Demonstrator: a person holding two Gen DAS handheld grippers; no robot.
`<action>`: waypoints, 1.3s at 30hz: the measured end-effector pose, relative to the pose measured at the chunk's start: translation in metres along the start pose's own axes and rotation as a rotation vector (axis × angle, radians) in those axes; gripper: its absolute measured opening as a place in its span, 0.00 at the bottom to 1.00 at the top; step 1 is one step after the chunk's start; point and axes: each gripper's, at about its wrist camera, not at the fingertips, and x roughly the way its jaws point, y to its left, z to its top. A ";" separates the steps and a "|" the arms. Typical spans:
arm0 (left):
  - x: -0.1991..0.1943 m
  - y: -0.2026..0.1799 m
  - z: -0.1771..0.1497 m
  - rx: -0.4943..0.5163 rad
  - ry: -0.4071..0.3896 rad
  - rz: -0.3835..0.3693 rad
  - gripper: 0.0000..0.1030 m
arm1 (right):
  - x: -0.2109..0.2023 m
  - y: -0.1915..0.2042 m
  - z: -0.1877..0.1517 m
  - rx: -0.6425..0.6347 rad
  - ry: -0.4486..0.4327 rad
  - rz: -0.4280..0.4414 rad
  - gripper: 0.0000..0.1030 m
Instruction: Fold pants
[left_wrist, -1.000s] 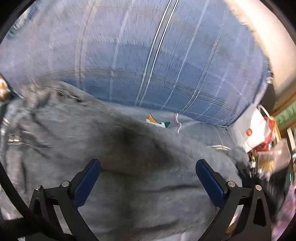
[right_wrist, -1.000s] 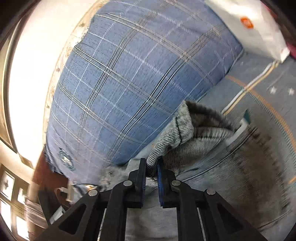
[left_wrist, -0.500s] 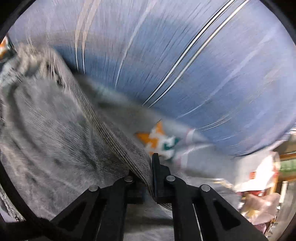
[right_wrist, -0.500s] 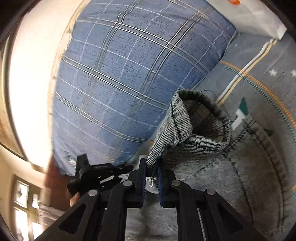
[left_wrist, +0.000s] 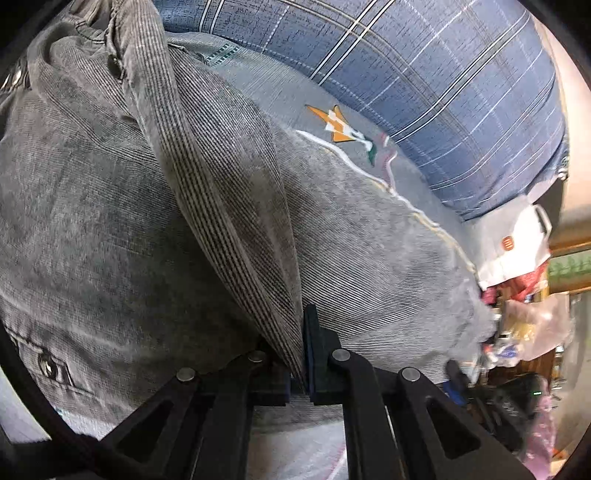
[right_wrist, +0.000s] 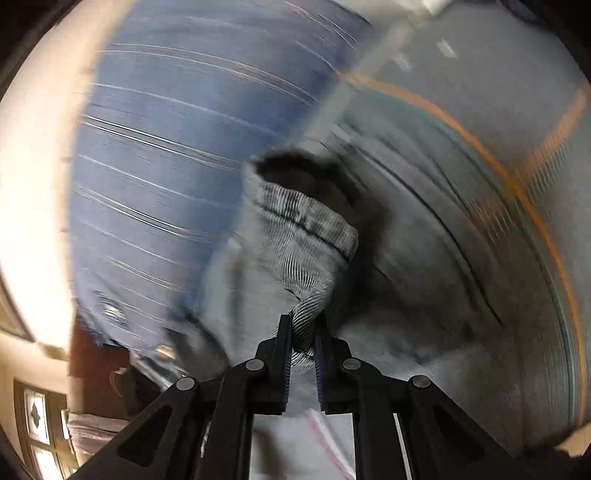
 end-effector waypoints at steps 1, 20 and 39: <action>-0.006 -0.002 -0.002 0.007 -0.011 -0.026 0.06 | 0.000 -0.005 -0.001 0.026 0.002 0.014 0.11; -0.005 -0.004 -0.037 0.263 -0.073 0.083 0.15 | -0.053 0.024 -0.034 -0.178 -0.196 -0.049 0.86; -0.004 -0.017 -0.051 0.271 -0.121 0.082 0.05 | 0.032 0.048 0.089 -0.424 -0.045 -0.405 0.10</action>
